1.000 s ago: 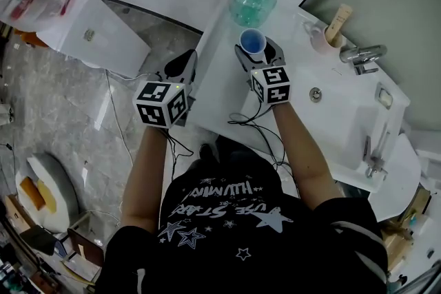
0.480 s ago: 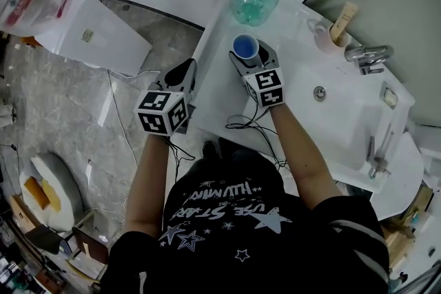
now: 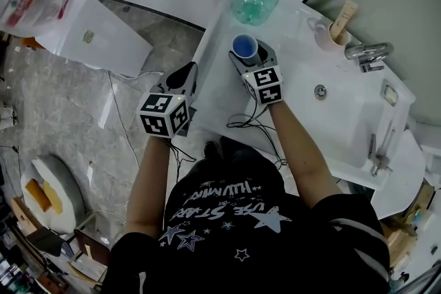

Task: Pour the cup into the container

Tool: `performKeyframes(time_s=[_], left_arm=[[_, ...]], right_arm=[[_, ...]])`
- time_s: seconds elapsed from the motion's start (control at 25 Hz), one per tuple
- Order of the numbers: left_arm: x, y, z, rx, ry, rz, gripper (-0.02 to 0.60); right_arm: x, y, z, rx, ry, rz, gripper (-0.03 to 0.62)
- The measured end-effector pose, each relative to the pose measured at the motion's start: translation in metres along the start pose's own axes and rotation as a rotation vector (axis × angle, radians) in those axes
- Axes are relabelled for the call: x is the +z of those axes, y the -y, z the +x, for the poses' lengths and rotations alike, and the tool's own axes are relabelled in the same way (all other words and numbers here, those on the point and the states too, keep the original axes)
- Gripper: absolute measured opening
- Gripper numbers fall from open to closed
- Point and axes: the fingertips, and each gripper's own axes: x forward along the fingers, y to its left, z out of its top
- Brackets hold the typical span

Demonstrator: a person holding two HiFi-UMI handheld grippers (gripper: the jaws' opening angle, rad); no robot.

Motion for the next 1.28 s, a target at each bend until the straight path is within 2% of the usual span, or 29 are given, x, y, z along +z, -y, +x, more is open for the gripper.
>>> performKeyframes(time_s=[0.4,0.6,0.88,1.16,1.28], left_arm=[[-0.002,-0.001,-0.016,-0.002,0.008,0.006,0.012],[-0.005,0.001,-0.029,-0.006,0.012,0.009,0.012],[-0.005,0.011,-0.051,-0.028,0.043,0.012,0.012],[-0.006,0.036,-0.078,-0.087,0.082,0.022,0.012],[-0.004,0.048,-0.088,-0.122,0.109,0.032,0.012]], right_arm=[[-0.002,0.002,0.004,-0.011,-0.016,0.002,0.311],[-0.004,0.002,-0.004,-0.05,-0.044,-0.012,0.329],[-0.004,-0.006,-0.037,-0.109,-0.032,0.009,0.336],[0.01,-0.019,-0.084,-0.189,0.015,0.02,0.333],[0.02,-0.025,-0.109,-0.232,0.047,0.019,0.31]])
